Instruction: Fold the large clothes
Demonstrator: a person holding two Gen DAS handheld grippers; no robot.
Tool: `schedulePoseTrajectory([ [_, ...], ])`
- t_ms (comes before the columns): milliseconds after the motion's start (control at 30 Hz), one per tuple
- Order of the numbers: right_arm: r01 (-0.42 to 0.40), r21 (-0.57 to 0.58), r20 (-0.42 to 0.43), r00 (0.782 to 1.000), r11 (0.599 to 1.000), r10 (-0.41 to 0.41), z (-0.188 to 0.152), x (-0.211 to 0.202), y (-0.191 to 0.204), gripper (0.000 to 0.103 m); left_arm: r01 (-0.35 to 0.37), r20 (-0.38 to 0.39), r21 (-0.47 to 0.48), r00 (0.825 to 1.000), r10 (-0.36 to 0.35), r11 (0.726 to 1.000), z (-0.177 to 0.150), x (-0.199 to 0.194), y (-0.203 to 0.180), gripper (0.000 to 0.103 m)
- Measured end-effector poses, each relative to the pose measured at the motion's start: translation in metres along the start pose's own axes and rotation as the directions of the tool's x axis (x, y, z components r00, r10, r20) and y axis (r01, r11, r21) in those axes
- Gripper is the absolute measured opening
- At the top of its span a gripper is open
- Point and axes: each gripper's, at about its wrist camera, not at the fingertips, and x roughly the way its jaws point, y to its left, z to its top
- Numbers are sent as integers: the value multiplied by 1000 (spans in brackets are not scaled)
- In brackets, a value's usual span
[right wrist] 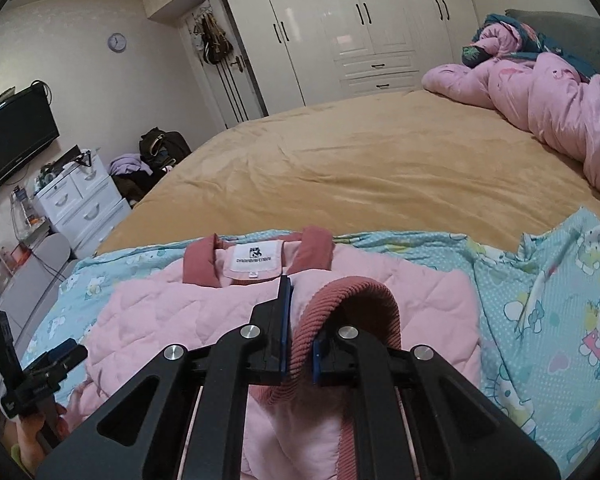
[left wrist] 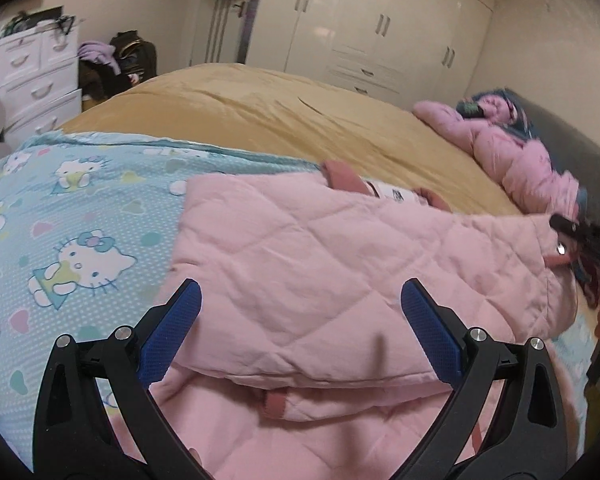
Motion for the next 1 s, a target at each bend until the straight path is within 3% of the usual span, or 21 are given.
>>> schedulePoseTrajectory([
  [200,21,22,-17,1000,1000,-20,-3,10,-2,7,19,-56,59,998,-15,998,-8,18,-13,93],
  [300,21,38,-37,999,999,-20,-5,13,-3,9,-9,-92,91,996,17,996,-13,29,-17,93],
  [367,20,54,-57,998,998,-17,-7,13,-5,15,-12,-132,87,991,24,996,-17,39,-15,93],
  [433,26,50,-69,997,998,-23,-10,11,-4,35,-3,-151,66,988,13,998,-20,44,-10,93],
  [500,39,40,-73,997,998,-36,-14,6,-4,48,1,-163,57,987,8,998,-22,47,-7,93],
  [633,131,36,-39,991,991,-129,-23,-17,-9,58,-9,-181,64,983,20,998,-26,52,-8,94],
  [700,139,24,-22,990,990,-139,-26,-24,-9,60,-14,-187,66,982,26,998,-27,54,-8,94],
  [833,106,-25,0,994,994,-106,-31,-32,11,65,-24,-197,67,980,37,997,-29,58,-8,94],
  [933,70,-118,-28,997,991,-73,-40,-20,42,76,-29,-193,68,980,41,997,-30,59,-9,94],
  [1000,64,-184,-75,994,981,-79,-47,-3,61,78,-26,-192,66,981,39,997,-30,59,-8,94],
])
